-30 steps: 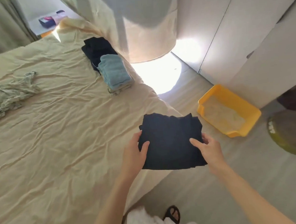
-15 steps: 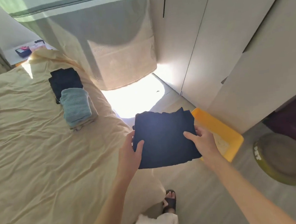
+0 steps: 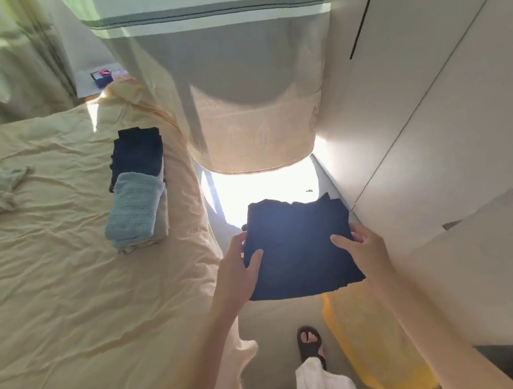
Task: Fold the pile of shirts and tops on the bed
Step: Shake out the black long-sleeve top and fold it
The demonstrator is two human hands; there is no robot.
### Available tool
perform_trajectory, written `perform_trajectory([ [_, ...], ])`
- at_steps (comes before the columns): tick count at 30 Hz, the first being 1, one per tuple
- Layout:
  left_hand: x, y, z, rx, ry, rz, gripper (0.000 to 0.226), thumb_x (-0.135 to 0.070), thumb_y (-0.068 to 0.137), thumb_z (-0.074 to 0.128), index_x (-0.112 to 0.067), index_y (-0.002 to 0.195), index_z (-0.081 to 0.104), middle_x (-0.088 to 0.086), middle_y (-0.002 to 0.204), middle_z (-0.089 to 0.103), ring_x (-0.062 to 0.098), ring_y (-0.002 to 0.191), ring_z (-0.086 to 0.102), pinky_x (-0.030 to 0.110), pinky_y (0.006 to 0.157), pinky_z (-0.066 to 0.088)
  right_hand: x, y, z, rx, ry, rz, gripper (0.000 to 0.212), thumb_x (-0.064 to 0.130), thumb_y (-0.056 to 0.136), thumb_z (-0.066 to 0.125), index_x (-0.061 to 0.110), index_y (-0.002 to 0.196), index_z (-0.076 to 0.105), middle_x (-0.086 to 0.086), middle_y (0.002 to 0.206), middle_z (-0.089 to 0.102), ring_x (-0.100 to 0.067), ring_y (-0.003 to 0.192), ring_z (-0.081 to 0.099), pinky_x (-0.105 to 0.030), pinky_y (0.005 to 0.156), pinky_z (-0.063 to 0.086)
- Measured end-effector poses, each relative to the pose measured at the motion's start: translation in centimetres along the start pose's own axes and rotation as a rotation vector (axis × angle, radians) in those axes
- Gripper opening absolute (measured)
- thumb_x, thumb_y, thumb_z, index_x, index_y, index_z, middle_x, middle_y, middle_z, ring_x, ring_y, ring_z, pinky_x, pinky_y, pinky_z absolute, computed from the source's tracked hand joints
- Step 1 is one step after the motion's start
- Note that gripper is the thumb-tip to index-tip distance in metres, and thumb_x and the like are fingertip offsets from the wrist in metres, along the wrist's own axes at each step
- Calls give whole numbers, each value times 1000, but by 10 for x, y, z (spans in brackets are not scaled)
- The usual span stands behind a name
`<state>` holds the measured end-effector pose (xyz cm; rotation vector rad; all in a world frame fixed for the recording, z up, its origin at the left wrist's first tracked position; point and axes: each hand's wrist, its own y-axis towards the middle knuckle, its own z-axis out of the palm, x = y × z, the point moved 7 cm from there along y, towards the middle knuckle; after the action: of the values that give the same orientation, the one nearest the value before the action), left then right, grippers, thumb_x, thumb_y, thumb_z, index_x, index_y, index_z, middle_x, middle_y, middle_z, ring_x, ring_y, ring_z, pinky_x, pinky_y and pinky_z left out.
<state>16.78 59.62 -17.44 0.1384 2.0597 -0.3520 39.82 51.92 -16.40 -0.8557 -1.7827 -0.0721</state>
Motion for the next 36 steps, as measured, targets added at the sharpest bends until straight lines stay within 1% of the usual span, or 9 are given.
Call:
perform_trajectory([
  [3, 5, 34, 7, -96, -42, -106, 38, -22, 93, 54, -20, 130, 45, -2, 114, 60, 19, 94, 61, 19, 71, 46, 19, 58, 15, 113, -23, -40, 16, 22, 91, 62, 20, 106, 60, 1, 106, 64, -21, 95, 59, -40, 86, 53],
  [11, 15, 79, -23, -395, -249, -347, 30, -19, 91, 56, -22, 120, 49, -3, 105, 61, 15, 87, 60, 14, 64, 45, 100, 158, 96, 478, -122, -92, 13, 11, 86, 65, 24, 87, 63, -2, 94, 68, -27, 90, 64, -44, 84, 53],
  [15, 40, 101, -60, -565, -322, -438, 26, -16, 90, 57, -25, 113, 49, -5, 100, 61, 17, 90, 62, 27, 74, 52, 136, 191, 181, 645, -203, -153, 15, 11, 87, 64, 16, 102, 64, -7, 103, 68, -29, 95, 63, -44, 86, 54],
  [18, 65, 132, -87, -652, -339, -501, 26, -14, 90, 57, -24, 113, 48, -8, 97, 59, 11, 84, 60, 20, 68, 48, 156, 218, 246, 743, -252, -173, 14, 12, 87, 64, 13, 102, 65, -7, 101, 68, -29, 93, 64, -43, 84, 55],
  [20, 81, 161, -104, -687, -361, -530, 24, -12, 90, 57, -22, 111, 49, -8, 95, 59, 10, 82, 59, 17, 65, 46, 172, 241, 287, 787, -292, -195, 14, 12, 87, 64, 13, 101, 66, -5, 98, 68, -27, 91, 65, -38, 78, 55],
  [23, 103, 216, -129, -709, -447, -570, 22, -9, 89, 56, -20, 108, 50, -1, 98, 60, 15, 83, 59, 24, 67, 50, 206, 282, 351, 835, -358, -238, 13, 11, 87, 62, 15, 98, 66, 0, 92, 68, -24, 88, 65, -29, 67, 51],
  [27, 117, 294, -175, -725, -444, -619, 21, -18, 91, 56, -25, 109, 47, -9, 99, 58, 16, 93, 59, 37, 83, 52, 264, 332, 431, 892, -461, -337, 19, 12, 89, 59, 11, 107, 66, -4, 100, 67, -27, 96, 63, -39, 84, 53],
  [29, 115, 330, -203, -754, -422, -615, 21, -20, 92, 55, -25, 110, 45, -14, 97, 55, 15, 92, 57, 35, 86, 50, 295, 355, 465, 898, -495, -405, 22, 15, 91, 57, 8, 111, 64, -5, 103, 66, -27, 97, 61, -38, 86, 52],
  [36, 144, 439, -256, -881, -417, -648, 26, -13, 94, 51, -11, 119, 43, -1, 110, 52, 20, 97, 54, 25, 82, 43, 358, 427, 585, 961, -510, -505, 20, 14, 90, 58, 11, 109, 64, 3, 93, 64, -18, 91, 59, -34, 84, 50],
])
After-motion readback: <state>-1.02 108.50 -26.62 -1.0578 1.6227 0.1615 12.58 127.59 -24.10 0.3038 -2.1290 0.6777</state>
